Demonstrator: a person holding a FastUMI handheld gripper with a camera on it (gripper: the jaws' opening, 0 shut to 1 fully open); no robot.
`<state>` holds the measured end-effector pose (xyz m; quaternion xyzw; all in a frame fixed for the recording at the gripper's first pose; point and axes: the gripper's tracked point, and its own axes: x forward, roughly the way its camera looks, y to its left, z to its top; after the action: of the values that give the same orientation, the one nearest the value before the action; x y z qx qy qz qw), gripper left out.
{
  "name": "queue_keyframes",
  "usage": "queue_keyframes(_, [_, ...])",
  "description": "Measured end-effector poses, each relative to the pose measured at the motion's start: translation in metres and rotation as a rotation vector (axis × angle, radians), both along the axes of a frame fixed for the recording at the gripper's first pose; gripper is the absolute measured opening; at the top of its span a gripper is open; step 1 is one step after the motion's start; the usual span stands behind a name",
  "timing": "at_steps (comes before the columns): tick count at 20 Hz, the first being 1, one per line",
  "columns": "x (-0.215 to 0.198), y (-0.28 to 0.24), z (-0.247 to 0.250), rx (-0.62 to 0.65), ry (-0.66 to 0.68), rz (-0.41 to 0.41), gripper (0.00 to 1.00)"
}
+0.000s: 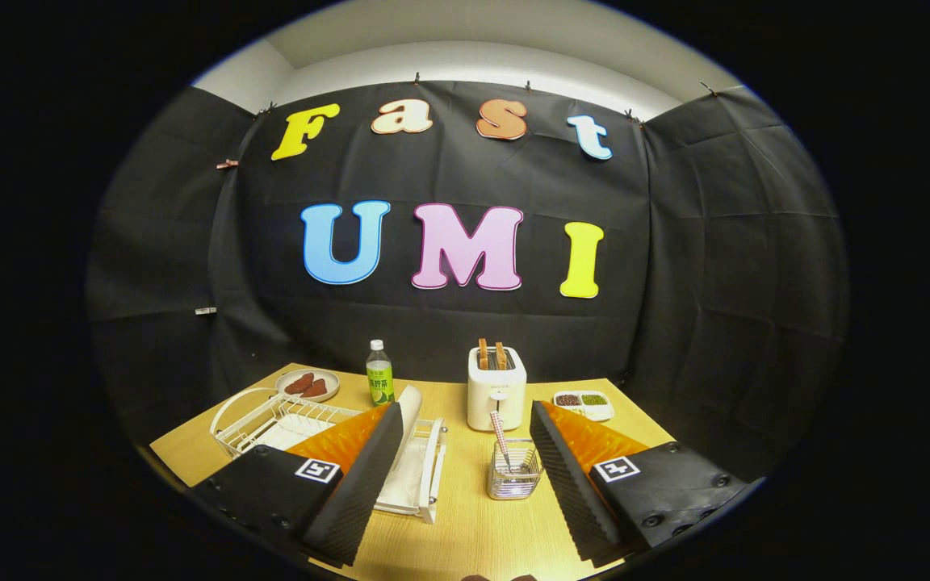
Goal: Take the plate from the dish rack, then take the spoon from the basket and place it into the plate.
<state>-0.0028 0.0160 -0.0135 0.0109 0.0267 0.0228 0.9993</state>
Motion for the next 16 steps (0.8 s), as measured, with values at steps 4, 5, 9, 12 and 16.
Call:
queue_keyframes(4, [0.004, -0.003, -0.007, 0.002, 0.024, -0.003, 0.98])
queue_keyframes(5, [0.004, -0.002, -0.009, 0.006, 0.03, -0.003, 0.98])
queue_keyframes(9, [0.01, 0.0, -0.008, 0.02, 0.04, 0.004, 0.98])
queue_keyframes(12, [0.025, 0.003, -0.002, 0.005, 0.033, 0.015, 0.98])
queue_keyframes(16, [0.059, 0.014, 0.002, -0.009, 0.068, 0.048, 0.98])
